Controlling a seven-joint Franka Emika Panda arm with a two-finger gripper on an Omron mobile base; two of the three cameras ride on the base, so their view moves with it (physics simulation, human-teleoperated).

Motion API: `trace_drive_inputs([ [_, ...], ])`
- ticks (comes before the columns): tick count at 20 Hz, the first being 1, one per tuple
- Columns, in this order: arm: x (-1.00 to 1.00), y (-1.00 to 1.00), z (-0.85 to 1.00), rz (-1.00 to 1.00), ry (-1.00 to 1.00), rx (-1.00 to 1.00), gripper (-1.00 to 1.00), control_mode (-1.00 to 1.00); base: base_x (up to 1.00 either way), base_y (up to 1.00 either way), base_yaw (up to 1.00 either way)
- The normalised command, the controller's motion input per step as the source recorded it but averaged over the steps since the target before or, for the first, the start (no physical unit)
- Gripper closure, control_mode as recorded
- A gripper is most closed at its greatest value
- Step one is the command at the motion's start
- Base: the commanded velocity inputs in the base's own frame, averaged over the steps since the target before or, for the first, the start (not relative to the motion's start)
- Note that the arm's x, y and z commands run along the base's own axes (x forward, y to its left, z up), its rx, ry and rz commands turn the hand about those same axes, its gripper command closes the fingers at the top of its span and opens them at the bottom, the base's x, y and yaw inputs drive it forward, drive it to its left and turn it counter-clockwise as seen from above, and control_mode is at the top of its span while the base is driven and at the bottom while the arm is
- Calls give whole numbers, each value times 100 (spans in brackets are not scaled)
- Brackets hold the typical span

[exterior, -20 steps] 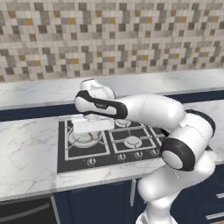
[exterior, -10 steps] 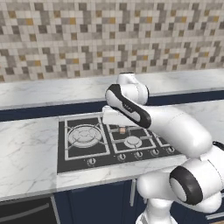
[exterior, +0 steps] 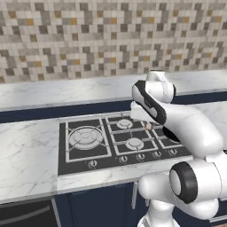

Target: Pick up the sugar cube(s) and place them in the saucepan with hot chocolate.

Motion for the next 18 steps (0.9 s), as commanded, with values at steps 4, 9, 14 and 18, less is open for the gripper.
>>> trace_drive_inputs([
  [4,43,-100,0,-18,4,-1,100,-100,0,0,0],
  [9,45,-100,0,-18,5,0,100,-100,0,0,0],
  [14,41,-98,-15,-16,1,-1,100,-100,0,0,0],
  [18,49,-99,-35,-14,2,0,100,-100,0,0,0],
])
